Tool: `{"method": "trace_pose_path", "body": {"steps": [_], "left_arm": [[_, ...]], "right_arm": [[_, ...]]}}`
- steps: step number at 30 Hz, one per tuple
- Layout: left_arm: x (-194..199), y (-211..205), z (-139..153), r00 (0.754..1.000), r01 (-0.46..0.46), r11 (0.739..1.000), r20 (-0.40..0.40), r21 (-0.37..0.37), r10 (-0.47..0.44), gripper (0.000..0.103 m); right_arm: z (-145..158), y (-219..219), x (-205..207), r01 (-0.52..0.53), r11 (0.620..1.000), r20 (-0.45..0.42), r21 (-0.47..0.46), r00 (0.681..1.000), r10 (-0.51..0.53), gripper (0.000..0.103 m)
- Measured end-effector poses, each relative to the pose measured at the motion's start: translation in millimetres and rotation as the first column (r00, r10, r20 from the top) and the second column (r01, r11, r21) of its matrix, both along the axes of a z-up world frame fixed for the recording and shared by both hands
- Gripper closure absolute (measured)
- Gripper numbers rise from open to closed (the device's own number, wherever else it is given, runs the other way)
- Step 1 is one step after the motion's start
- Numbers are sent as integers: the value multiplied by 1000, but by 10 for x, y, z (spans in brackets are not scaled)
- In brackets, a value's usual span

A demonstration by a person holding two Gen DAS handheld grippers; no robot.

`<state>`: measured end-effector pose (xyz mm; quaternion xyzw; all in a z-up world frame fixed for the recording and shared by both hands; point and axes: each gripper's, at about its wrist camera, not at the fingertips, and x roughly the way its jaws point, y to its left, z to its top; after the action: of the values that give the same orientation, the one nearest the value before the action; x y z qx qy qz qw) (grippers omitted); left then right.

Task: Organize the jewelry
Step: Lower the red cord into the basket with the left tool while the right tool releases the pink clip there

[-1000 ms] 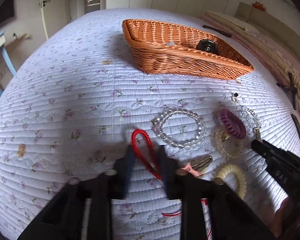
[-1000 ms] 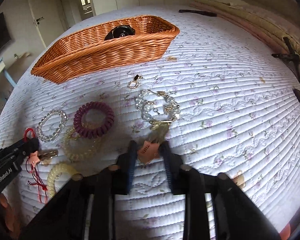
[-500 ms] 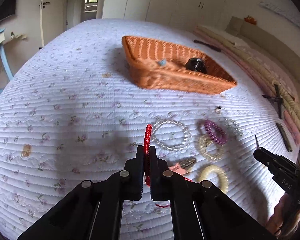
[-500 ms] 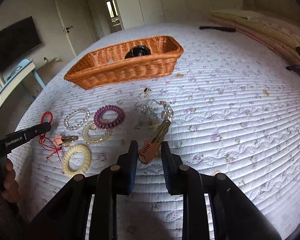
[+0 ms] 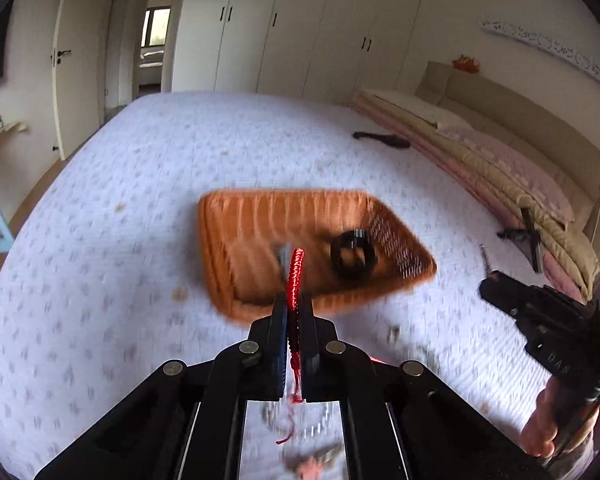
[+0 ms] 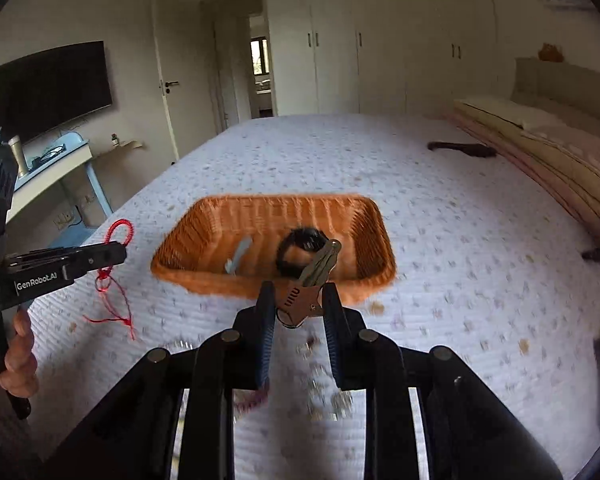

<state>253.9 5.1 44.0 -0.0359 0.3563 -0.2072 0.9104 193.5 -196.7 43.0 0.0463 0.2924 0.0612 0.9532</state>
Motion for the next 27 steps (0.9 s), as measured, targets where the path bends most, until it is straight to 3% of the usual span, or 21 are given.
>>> {"method": "trace_pose_path", "body": {"steps": [7, 13, 19, 22, 27], "left_arm": [[705, -124, 80, 1000, -17, 998, -5, -56, 16, 99], [1167, -240, 4, 999, -38, 998, 20, -55, 39, 99], [1579, -337, -416, 998, -50, 998, -46, -24, 49, 99], [1637, -406, -622, 995, -59, 998, -74, 34, 62, 99], [1634, -426, -696, 994, -51, 998, -90, 45, 55, 99]], "right_arm": [[227, 97, 850, -89, 995, -12, 44, 996, 90, 77], [186, 180, 1457, -135, 989, -66, 60, 988, 139, 77], [-137, 225, 2008, -150, 984, -173, 95, 971, 164, 77], [-360, 217, 2213, -147, 981, -233, 124, 957, 173, 77], [-638, 224, 2427, -134, 976, -328, 172, 926, 185, 77]]}}
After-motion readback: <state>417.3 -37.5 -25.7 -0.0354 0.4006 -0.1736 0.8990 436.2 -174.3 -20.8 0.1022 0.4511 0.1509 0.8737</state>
